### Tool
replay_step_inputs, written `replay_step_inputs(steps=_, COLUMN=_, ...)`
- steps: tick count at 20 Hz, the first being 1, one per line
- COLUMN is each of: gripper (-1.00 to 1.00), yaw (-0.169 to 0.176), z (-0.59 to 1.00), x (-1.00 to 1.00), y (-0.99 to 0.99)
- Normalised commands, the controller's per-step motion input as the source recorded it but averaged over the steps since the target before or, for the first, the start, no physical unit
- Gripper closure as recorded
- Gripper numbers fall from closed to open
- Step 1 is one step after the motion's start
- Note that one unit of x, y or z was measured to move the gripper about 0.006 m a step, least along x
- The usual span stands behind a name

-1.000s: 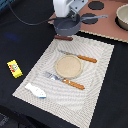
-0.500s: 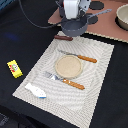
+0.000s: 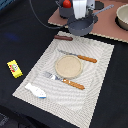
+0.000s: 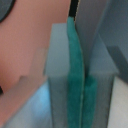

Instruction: Interact with the objects in diverse but meaningful ways.

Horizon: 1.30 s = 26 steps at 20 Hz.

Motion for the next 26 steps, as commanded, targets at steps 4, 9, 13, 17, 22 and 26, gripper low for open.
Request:
replay_step_inputs(steps=4, gripper=1.00, yaw=0.127, z=0.22, x=0.42, y=0.65)
replay_step_inputs(steps=9, gripper=1.00, yaw=0.111, z=0.11, x=0.29, y=0.64)
replay_step_inputs(steps=13, gripper=1.00, yaw=0.096, z=0.10, x=0.35, y=0.57)
replay_step_inputs(steps=17, gripper=1.00, yaw=0.087, z=0.12, x=0.36, y=0.64)
replay_step_inputs(steps=22, gripper=1.00, yaw=0.076, z=0.28, x=0.57, y=0.68)
replay_step_inputs(steps=26, gripper=1.00, yaw=0.081, z=0.29, x=0.60, y=0.64)
